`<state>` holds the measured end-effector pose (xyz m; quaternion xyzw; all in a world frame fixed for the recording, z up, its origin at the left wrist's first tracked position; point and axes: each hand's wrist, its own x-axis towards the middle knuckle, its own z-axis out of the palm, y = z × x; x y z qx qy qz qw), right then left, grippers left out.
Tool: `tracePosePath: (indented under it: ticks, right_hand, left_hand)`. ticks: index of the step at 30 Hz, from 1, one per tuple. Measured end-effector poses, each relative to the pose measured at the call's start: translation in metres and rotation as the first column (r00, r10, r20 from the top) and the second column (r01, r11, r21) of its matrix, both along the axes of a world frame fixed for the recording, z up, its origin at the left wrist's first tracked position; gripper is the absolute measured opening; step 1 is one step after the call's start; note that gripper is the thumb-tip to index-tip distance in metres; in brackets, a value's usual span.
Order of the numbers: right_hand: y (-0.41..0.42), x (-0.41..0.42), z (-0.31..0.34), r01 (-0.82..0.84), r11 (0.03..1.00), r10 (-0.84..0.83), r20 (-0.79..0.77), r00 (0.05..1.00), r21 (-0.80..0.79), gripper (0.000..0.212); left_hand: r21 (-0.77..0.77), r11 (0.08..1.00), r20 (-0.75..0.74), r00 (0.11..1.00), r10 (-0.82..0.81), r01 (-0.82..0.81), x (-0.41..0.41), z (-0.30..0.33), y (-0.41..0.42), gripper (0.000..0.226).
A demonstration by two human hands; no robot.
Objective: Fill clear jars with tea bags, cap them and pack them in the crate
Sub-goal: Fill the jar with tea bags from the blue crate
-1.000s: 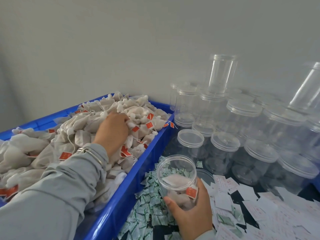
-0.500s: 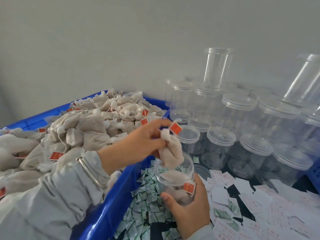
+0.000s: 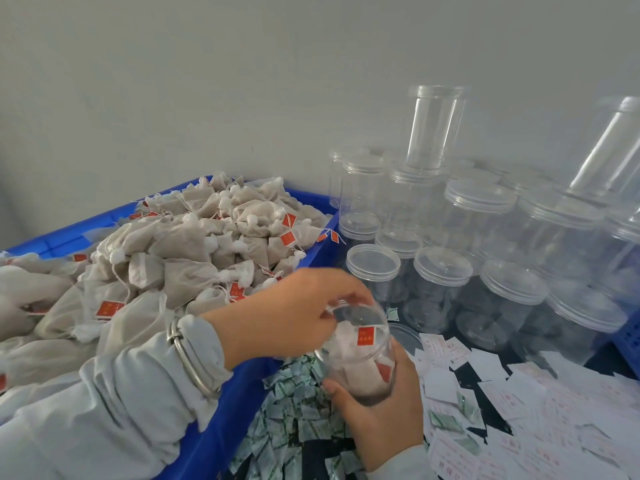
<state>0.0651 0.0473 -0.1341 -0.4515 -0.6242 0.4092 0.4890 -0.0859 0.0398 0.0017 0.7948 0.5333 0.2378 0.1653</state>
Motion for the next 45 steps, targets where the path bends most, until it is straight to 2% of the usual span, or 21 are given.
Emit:
tracePosePath:
  ticks: [2,3,5,7,9,13,16,18,21,26,30,32,37,40,42,45]
  right_hand:
    - [0.001,0.003,0.001,0.044,0.999,-0.045,-0.073,0.996,-0.025,0.106]
    - [0.002,0.005,0.003,0.080,0.996,-0.084,-0.115,0.990,-0.040,0.105]
    - [0.005,0.010,0.007,0.166,0.984,-0.176,-0.185,0.967,-0.070,0.107]
    - [0.008,0.015,0.014,0.232,0.970,-0.243,-0.234,0.941,-0.075,0.108]
    - [0.009,0.019,0.019,0.269,0.961,-0.276,-0.251,0.928,-0.064,0.107]
    - [0.005,0.023,0.019,0.254,0.966,-0.255,-0.265,0.930,-0.038,0.099]
    - [-0.001,0.026,0.017,0.208,0.978,-0.206,-0.253,0.945,-0.017,0.094]
    - [-0.005,0.030,0.016,0.189,0.982,-0.180,-0.266,0.947,0.010,0.093]
    - [-0.009,0.035,0.017,0.166,0.985,-0.149,-0.278,0.949,0.039,0.093]
    - [-0.009,0.039,0.016,0.124,0.991,-0.110,-0.249,0.962,0.044,0.094]
    - [-0.008,0.039,0.013,0.129,0.991,-0.120,-0.224,0.967,0.024,0.100]
    - [-0.008,0.039,0.012,0.127,0.992,-0.121,-0.212,0.970,0.016,0.100]
    - [-0.005,0.039,0.007,0.137,0.991,-0.137,-0.161,0.977,-0.010,0.090]
    - [-0.003,0.040,0.005,0.153,0.988,-0.153,-0.139,0.978,-0.010,0.087]
    - [-0.003,0.041,0.004,0.152,0.988,-0.152,-0.131,0.980,-0.008,0.086]
    - [-0.002,0.041,0.002,0.146,0.989,-0.145,-0.116,0.983,-0.003,0.086]
  left_hand:
    - [0.115,0.984,0.088,0.988,0.129,-0.139,-0.008,-0.001,0.006,0.054]
    - [0.125,0.971,0.078,0.978,0.194,-0.202,-0.013,-0.002,0.010,0.052]
    - [0.056,0.966,-0.055,0.965,0.257,-0.254,-0.020,-0.010,0.017,0.047]
    - [-0.034,0.975,-0.289,0.936,0.202,-0.221,-0.018,-0.022,0.024,0.045]
    - [-0.092,0.981,-0.491,0.865,0.104,-0.171,-0.008,-0.030,0.032,0.048]
    - [-0.199,0.972,-0.701,0.712,-0.051,-0.127,0.017,-0.044,0.048,0.051]
    - [-0.269,0.949,-0.793,0.597,-0.122,-0.163,0.027,-0.053,0.055,0.040]
    - [-0.283,0.941,-0.812,0.568,-0.133,-0.184,0.028,-0.057,0.058,0.034]
    - [-0.279,0.940,-0.806,0.580,-0.119,-0.196,0.025,-0.060,0.061,0.038]
    - [-0.231,0.948,-0.744,0.667,-0.027,-0.219,0.021,-0.059,0.064,0.047]
    - [-0.248,0.941,-0.814,0.577,-0.074,-0.229,0.025,-0.063,0.059,0.046]
    - [-0.255,0.934,-0.822,0.565,-0.074,-0.250,0.025,-0.063,0.059,0.046]
    - [-0.224,0.939,-0.809,0.588,-0.029,-0.261,0.021,-0.056,0.060,0.037]
    - [-0.207,0.936,-0.768,0.639,0.025,-0.285,0.018,-0.050,0.060,0.035]
    - [-0.262,0.923,-0.755,0.656,-0.014,-0.281,0.017,-0.050,0.059,0.037]
    - [-0.350,0.890,-0.806,0.578,-0.126,-0.293,0.020,-0.056,0.057,0.038]
